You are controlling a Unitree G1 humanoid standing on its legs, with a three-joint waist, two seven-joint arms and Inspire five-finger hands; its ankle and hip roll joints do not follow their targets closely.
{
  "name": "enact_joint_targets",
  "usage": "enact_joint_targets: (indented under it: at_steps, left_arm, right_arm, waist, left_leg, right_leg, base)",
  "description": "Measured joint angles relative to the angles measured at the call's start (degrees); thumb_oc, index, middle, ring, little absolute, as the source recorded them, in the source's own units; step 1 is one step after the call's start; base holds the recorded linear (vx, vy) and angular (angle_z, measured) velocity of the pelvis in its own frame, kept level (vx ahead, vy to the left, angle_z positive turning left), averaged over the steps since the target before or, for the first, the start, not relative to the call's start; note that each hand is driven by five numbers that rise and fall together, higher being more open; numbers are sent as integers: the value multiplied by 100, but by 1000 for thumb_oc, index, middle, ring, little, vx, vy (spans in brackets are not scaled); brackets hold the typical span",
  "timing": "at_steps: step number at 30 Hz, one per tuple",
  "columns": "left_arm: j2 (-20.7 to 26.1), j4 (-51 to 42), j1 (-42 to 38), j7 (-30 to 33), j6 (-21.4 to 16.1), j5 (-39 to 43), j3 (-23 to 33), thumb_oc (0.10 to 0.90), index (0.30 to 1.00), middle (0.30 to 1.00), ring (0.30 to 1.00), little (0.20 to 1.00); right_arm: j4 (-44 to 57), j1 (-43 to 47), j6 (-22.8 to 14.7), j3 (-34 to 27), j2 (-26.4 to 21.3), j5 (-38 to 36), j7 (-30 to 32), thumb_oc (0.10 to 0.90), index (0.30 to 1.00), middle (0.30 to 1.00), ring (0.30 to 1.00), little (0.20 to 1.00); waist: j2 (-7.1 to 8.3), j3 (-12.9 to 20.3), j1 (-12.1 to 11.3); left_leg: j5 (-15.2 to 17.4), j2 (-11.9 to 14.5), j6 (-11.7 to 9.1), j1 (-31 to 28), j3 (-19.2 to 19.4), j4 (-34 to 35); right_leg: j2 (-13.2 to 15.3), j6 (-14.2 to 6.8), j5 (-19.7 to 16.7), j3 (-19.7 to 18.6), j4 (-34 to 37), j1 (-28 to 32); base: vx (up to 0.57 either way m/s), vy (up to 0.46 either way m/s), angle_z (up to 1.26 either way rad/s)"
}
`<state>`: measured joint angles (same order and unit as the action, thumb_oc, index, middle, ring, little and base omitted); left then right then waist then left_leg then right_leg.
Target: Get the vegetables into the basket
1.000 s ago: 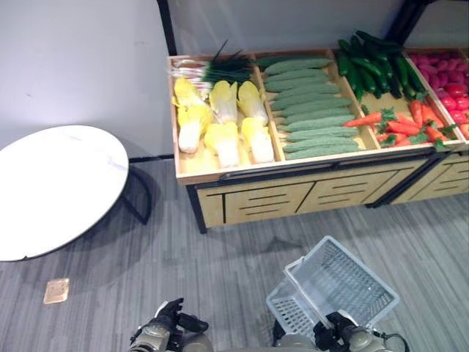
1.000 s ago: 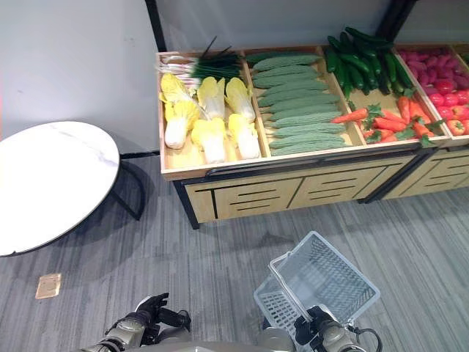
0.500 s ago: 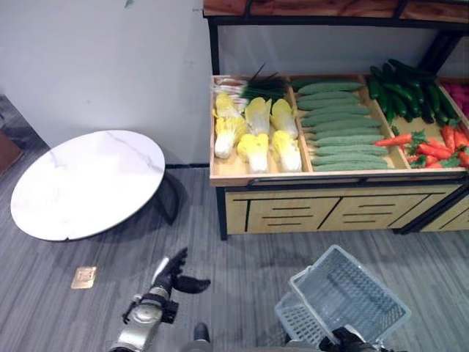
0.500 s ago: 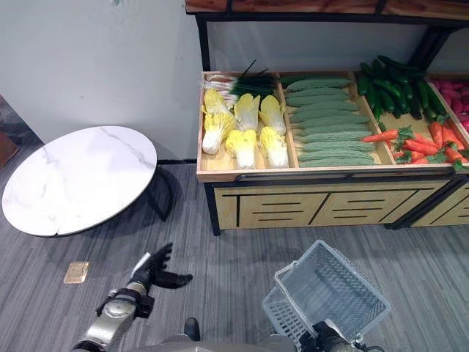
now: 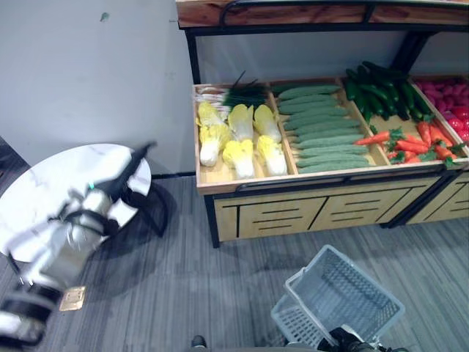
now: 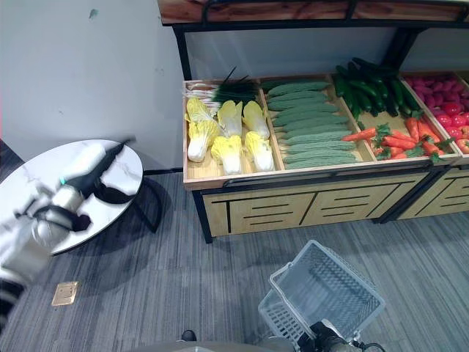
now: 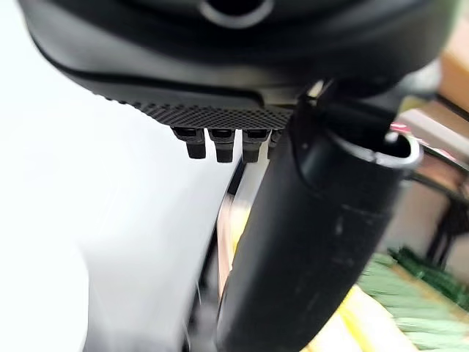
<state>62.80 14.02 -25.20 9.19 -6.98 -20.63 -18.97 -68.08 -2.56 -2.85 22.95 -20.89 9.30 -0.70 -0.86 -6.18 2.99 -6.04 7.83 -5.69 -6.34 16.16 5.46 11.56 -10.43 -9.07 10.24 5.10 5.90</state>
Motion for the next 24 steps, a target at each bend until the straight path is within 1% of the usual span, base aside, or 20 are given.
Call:
enact_joint_targets:
  at_steps: [1, 2, 3, 4, 5, 7, 8, 9, 10, 11, 12, 13, 14, 15, 17, 18, 19, 21, 22, 24]
  left_arm:
    - [61, 17, -191, 52, -88, -151, -24, 900, 1000, 1000, 1000, 1000]
    - [92, 45, -482, 167, -176, -327, -221, 900, 1000, 1000, 1000, 1000]
    - [196, 42, -769, 232, -224, -470, -611, 900, 1000, 1000, 1000, 1000]
    - [267, 153, -1313, 268, -404, -764, -1461, 900, 1000, 1000, 1000, 1000]
    - [276, 159, -1422, 257, -429, -794, -1677, 900, 1000, 1000, 1000, 1000]
    - [176, 181, -1635, 275, -600, -1100, -2266, 900, 1000, 1000, 1000, 1000]
    - [149, 242, -1718, 290, -610, -1129, -2479, 900, 1000, 1000, 1000, 1000]
    - [114, 279, -1732, 290, -695, -1340, -2719, 900, 1000, 1000, 1000, 1000]
    - [43, 342, -1751, 291, -713, -1440, -2838, 900, 1000, 1000, 1000, 1000]
    - [-33, 442, -1814, 312, -711, -1483, -2980, 900, 1000, 1000, 1000, 1000]
    - [-178, 706, -2035, 339, -701, -1662, -3329, 900, 1000, 1000, 1000, 1000]
    - [-215, 898, -2152, 335, -706, -1777, -3517, 900, 1000, 1000, 1000, 1000]
    - [-375, 1120, -2195, 348, -701, -1838, -3565, 900, 1000, 1000, 1000, 1000]
    - [-554, 1462, -2271, 430, -675, -1868, -3623, 900, 1000, 1000, 1000, 1000]
    - [-683, 1805, -2324, 436, -621, -1882, -3626, 900, 1000, 1000, 1000, 1000]
    - [-830, 2283, -2448, 456, -510, -1888, -3658, 900, 1000, 1000, 1000, 1000]
    - [-886, 2415, -2489, 461, -443, -1886, -3657, 900, 1000, 1000, 1000, 1000]
    - [-1138, 3088, -2782, 620, -347, -1881, -3658, 900, 1000, 1000, 1000, 1000]
    - [-1145, 3326, -2971, 612, -277, -1882, -3658, 900, 1000, 1000, 1000, 1000]
    - [-1149, 3375, -3064, 607, -157, -1882, -3658, 900, 1000, 1000, 1000, 1000]
  right_arm:
    - [13, -51, -27, 2, -5, 48, -8, 400, 300, 300, 300, 300]
    - [2, -51, -60, 50, -7, 122, 0, 400, 300, 300, 300, 300]
    - [8, -53, -67, 85, -42, 159, 8, 400, 300, 300, 300, 300]
    - [73, -24, -130, 145, -153, 170, 26, 400, 300, 300, 300, 300]
    - [86, -58, -134, 149, -171, 178, 30, 400, 300, 300, 300, 300]
    - [135, 11, -186, 149, -269, 214, 71, 400, 300, 300, 300, 300]
    - [128, 28, -198, 117, -295, 216, 70, 400, 300, 300, 300, 300]
    - [131, 125, -226, 108, -331, 238, 73, 400, 300, 300, 300, 300]
    - [139, 135, -240, 117, -351, 250, 81, 400, 300, 300, 300, 300]
    - [150, 155, -253, 113, -370, 259, 83, 400, 300, 300, 300, 300]
    - [145, 226, -281, 98, -423, 263, 112, 400, 300, 300, 300, 300]
    - [141, 349, -287, 84, -457, 265, 116, 400, 300, 300, 300, 300]
    - [135, 393, -288, 65, -477, 266, 121, 400, 300, 300, 300, 300]
    - [138, 439, -292, 65, -519, 266, 122, 400, 300, 300, 300, 300]
    - [145, 574, -300, 2, -531, 269, 144, 400, 300, 300, 300, 300]
    - [168, 730, -323, -6, -578, 270, 197, 400, 300, 300, 300, 300]
    - [170, 755, -322, 2, -594, 270, 209, 400, 300, 300, 300, 300]
    - [125, 937, -360, 43, -725, 270, 209, 400, 300, 300, 300, 300]
    - [116, 1117, -369, 14, -724, 265, 248, 400, 300, 300, 300, 300]
    - [101, 1191, -367, 5, -740, 263, 263, 400, 300, 300, 300, 300]
  waist:
    - [-36, 54, 44]
    - [-92, 78, 116]
    - [-136, 135, 141]
    - [-259, 187, 274]
    - [-303, 208, 323]
    - [-465, 234, 500]
    - [-516, 244, 516]
    - [-596, 222, 624]
    - [-637, 212, 735]
    - [-675, 196, 775]
    - [-756, 154, 861]
    - [-824, 109, 926]
    - [-903, 58, 1035]
    - [-955, 29, 1039]
    - [-1066, -40, 1103]
    - [-1179, -164, 1210]
    - [-1205, -250, 1255]
    - [-1297, -384, 1205]
    - [-1316, -487, 1179]
    - [-1353, -551, 1214]
  left_leg:
    - [17, -1, -17, 6, 47, 1]
    - [17, -6, -11, -12, 82, 0]
    - [17, -5, -12, -3, 110, 1]
    - [40, -6, -26, 27, 175, 2]
    - [46, 0, -35, 48, 196, 3]
    - [29, 9, -14, 183, 286, 3]
    - [28, 7, -14, 221, 322, 2]
    - [1, 10, 6, 291, 415, 1]
    - [-28, 9, 45, 328, 455, -1]
    - [-31, 2, 47, 359, 469, 0]
    - [-32, -23, 49, 472, 535, 2]
    - [-36, -48, 54, 597, 576, 0]
    - [-60, -62, 83, 691, 633, -4]
    - [-75, -75, 88, 762, 680, -15]
    - [-78, -101, 91, 924, 792, -1]
    - [-96, -119, 99, 1084, 828, -2]
    - [-98, -117, 101, 1091, 835, -20]
    - [-94, -145, 96, 1271, 997, -30]
    - [-101, -166, 104, 1387, 1111, -30]
    - [-101, -143, 105, 1419, 1120, -30]
  right_leg:
    - [7, 3, -6, -45, 6, -25]
    - [23, 3, -7, -76, 17, -50]
    - [7, 5, -9, -104, 1, -73]
    - [13, -2, -16, -174, 15, -137]
    - [9, -2, -18, -205, 17, -181]
    - [7, 9, -56, -298, 12, -384]
    - [9, 11, -68, -324, 6, -446]
    - [-2, 6, -114, -392, -7, -585]
    - [-1, 12, -123, -457, -7, -677]
    - [-1, 9, -130, -493, 1, -718]
    - [22, 6, -149, -563, 13, -881]
    - [44, 10, -193, -577, -7, -1012]
    - [50, -9, -245, -630, -11, -1148]
    - [55, -10, -254, -702, -20, -1279]
    - [74, -32, -293, -807, -15, -1505]
    - [60, -19, -371, -869, -16, -1697]
    - [50, -18, -373, -901, -16, -1736]
    - [57, -56, -348, -1083, -16, -2064]
    - [62, -45, -495, -1181, -15, -2227]
    - [52, -42, -495, -1210, -14, -2291]
  base:
    - [1, 5, -20]
    - [-6, 5, -20]
    - [-21, 22, -24]
    - [-18, 21, -21]
    - [-52, 46, -25]
    - [-37, 23, -20]
    - [-42, 30, -30]
    - [-68, 45, -31]
    - [-85, 54, -29]
    - [-45, 22, -20]
    - [-43, 25, -24]
    - [-76, 40, -28]
    - [-103, 41, -24]
    - [-99, 25, -22]
    - [-45, 5, -28]
    - [-47, 8, -28]
    - [-51, -19, -24]
    - [-9, -40, -38]
    - [23, -30, -42]
    - [29, -34, -23]
